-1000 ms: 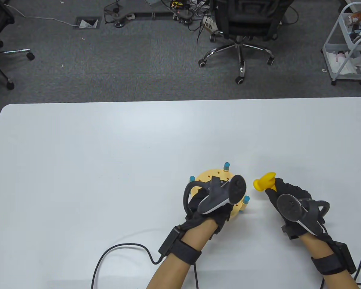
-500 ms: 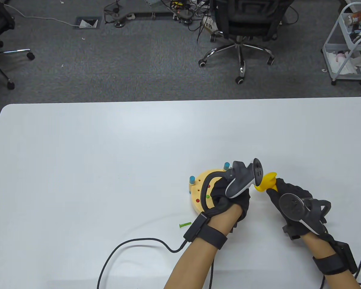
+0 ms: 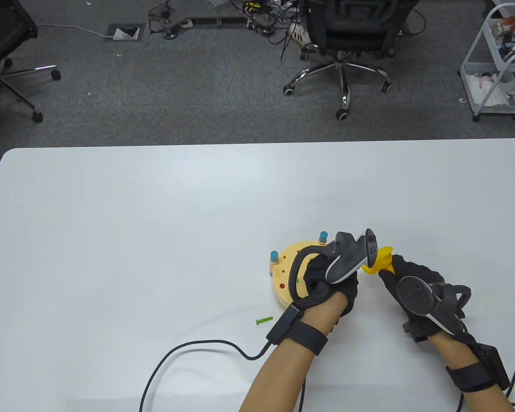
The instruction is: Hammer toy nails into tap bench
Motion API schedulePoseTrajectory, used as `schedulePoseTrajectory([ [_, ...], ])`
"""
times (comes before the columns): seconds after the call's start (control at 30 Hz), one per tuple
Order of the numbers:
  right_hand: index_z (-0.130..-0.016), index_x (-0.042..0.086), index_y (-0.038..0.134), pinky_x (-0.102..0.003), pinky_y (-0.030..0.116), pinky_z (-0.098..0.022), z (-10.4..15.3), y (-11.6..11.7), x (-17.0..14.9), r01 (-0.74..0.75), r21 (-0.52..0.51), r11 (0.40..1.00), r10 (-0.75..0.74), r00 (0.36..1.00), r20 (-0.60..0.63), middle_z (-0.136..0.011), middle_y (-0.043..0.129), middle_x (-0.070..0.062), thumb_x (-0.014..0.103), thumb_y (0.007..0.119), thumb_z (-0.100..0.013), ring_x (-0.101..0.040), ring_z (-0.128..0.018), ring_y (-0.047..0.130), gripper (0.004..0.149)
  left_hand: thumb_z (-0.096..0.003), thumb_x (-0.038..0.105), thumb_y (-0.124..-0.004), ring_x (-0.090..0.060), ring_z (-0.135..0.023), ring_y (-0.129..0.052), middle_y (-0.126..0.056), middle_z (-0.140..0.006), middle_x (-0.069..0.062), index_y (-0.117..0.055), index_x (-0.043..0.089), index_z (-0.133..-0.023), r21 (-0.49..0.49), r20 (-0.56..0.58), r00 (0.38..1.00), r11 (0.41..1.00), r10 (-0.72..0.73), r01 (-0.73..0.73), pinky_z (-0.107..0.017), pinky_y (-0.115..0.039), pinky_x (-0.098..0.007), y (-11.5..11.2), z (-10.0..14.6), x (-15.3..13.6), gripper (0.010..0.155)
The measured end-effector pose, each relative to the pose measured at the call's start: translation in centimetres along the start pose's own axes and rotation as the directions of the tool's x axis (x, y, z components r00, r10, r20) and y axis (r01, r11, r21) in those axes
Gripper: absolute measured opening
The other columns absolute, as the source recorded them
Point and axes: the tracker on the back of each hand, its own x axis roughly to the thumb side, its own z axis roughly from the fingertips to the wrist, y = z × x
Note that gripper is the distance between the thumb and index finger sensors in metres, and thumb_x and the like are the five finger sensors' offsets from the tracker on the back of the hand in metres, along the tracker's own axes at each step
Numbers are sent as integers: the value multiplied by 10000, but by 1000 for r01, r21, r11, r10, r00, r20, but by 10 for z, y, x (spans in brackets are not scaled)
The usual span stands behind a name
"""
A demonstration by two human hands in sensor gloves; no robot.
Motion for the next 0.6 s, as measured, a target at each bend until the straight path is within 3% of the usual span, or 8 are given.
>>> schedulePoseTrajectory([
  [0.6, -870, 143, 817, -383, 853, -377, 1, 1, 2, -7, 6, 1000, 7, 1000, 13, -527, 987, -45, 559, 571, -421, -175, -335, 994, 659, -373, 318, -852, -121, -159, -994, -1020, -610, -98, -821, 200, -796, 10, 103, 989, 995, -101, 101, -112, -841, -292, -3, 10, 5, 440],
])
